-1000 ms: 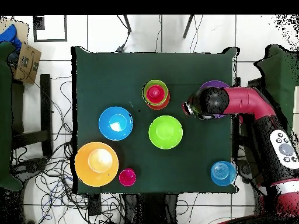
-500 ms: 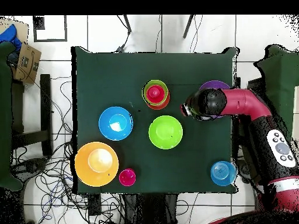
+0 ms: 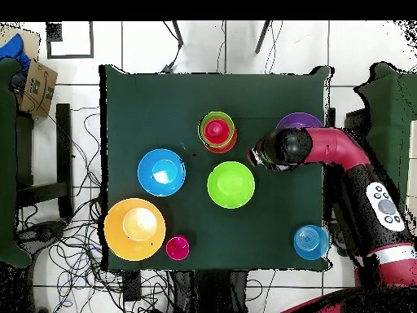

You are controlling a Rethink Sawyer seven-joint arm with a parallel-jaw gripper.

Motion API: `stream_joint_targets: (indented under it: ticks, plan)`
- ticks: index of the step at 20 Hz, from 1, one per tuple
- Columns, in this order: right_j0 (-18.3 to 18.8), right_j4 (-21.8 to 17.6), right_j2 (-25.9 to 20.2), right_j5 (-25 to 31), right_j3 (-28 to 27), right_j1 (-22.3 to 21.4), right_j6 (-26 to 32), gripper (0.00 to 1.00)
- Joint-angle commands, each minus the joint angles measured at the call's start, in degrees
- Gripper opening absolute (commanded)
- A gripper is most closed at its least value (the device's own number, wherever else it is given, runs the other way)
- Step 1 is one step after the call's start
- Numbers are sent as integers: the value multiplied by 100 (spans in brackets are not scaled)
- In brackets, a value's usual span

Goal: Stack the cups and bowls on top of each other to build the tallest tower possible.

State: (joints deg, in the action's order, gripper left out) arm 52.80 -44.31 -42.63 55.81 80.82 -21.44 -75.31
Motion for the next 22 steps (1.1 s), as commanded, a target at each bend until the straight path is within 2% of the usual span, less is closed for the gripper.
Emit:
stream_joint_targets:
  ticks: [1, 6, 9, 15, 22]
  plan:
    - [-196, -345, -51, 130, -309, 1, 1853, 100]
    - [-348, -71, -40, 738, -617, -171, 1701, 100]
    - [-420, 92, -62, 1232, -820, -255, 1834, 100]
    - [-429, 170, -128, 1699, -894, -488, 2012, 100]
    - [-228, 48, -261, 1509, -871, -440, 2250, 100]
